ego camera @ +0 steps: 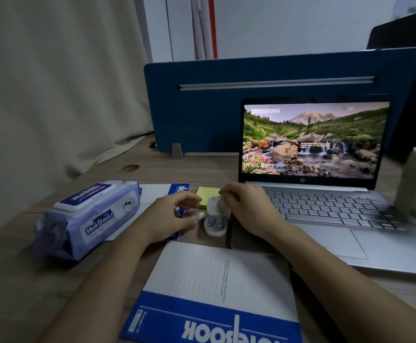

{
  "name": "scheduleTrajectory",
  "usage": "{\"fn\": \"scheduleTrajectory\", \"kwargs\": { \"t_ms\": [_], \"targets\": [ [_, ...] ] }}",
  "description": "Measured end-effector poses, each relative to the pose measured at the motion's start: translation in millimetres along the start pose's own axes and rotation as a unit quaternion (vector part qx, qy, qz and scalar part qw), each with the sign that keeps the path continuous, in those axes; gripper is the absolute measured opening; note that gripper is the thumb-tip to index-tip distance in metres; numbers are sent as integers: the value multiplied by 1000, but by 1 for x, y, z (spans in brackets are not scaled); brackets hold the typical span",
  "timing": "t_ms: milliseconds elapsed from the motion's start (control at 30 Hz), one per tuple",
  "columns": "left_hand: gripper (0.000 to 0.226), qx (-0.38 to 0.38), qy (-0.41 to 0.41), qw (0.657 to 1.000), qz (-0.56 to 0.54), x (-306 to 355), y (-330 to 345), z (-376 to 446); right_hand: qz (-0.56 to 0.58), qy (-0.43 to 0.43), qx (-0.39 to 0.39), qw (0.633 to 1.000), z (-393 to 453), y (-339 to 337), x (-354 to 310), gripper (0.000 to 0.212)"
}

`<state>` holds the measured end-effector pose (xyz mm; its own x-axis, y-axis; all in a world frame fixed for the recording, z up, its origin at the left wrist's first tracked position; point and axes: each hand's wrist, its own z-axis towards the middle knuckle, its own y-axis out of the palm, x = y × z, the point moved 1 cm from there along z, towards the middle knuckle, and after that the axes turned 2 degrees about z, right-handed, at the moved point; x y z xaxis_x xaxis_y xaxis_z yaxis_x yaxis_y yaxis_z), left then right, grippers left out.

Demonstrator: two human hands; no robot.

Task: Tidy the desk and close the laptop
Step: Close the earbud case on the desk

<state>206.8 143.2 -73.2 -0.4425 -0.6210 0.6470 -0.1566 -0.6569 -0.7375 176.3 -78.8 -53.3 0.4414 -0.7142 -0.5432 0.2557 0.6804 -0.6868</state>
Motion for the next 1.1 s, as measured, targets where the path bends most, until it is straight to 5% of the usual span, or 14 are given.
{"fn": "scheduleTrajectory", "kwargs": {
  "t_ms": [333,600,1100],
  "targets": [
    [27,15,18,998,64,8,12,7,12,54,45,997,-9,-20,17,22],
    [23,78,40,981,-176,15,0,-4,10,60,51,997,-10,-20,20,23],
    [24,27,56,989,-137,19,13,-3,5,55,35,998,-9,-15,21,20]
  ]
}}
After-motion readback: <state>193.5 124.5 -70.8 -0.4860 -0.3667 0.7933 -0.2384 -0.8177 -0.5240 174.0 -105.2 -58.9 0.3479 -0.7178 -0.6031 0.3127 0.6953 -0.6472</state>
